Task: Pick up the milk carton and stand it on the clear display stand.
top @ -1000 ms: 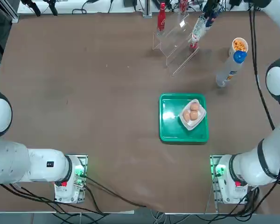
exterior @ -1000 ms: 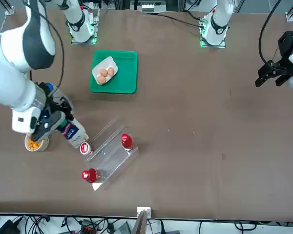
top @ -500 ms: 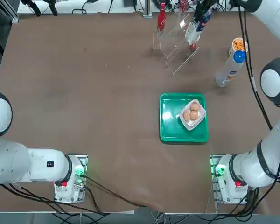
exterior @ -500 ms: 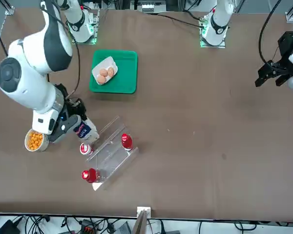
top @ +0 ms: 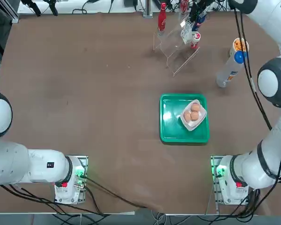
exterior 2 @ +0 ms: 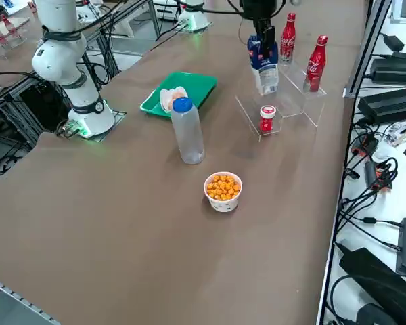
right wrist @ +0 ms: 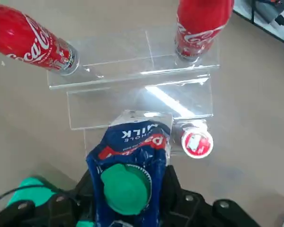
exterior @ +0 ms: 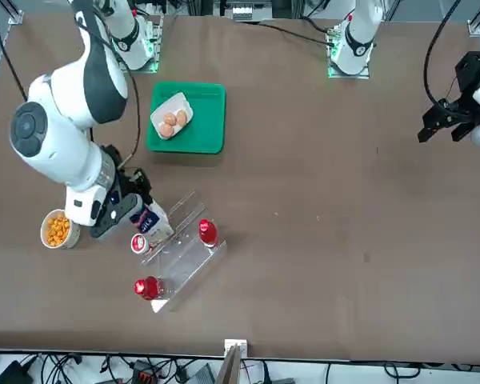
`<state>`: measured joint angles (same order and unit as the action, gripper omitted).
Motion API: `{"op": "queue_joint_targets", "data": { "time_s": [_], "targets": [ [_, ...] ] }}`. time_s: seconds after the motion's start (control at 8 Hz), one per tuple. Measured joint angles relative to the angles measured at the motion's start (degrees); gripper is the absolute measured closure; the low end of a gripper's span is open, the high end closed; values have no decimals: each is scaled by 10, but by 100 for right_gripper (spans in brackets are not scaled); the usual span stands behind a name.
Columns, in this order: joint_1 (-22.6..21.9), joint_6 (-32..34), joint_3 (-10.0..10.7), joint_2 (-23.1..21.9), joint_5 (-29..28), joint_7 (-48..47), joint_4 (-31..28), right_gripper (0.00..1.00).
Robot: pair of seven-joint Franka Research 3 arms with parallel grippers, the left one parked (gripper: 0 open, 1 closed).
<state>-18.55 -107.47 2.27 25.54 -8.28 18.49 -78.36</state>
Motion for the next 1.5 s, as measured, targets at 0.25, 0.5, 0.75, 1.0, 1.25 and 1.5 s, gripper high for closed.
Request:
{"op": "queue_joint_targets", "data": {
  "time_s": [0.25,0.5,0.75,1.0,1.25,1.5],
  "targets": [
    [-4,-23,0,17,0,7,0,39],
    [-14,-34,0,31,0,20,1,39],
    [-23,-48,0,38,0,22,1,39],
    [-27,-64,0,42,0,23,1,39],
    [-31,-75,0,47,0,23,1,37],
    [-33,-81,0,50,0,23,1,28]
  ]
}}
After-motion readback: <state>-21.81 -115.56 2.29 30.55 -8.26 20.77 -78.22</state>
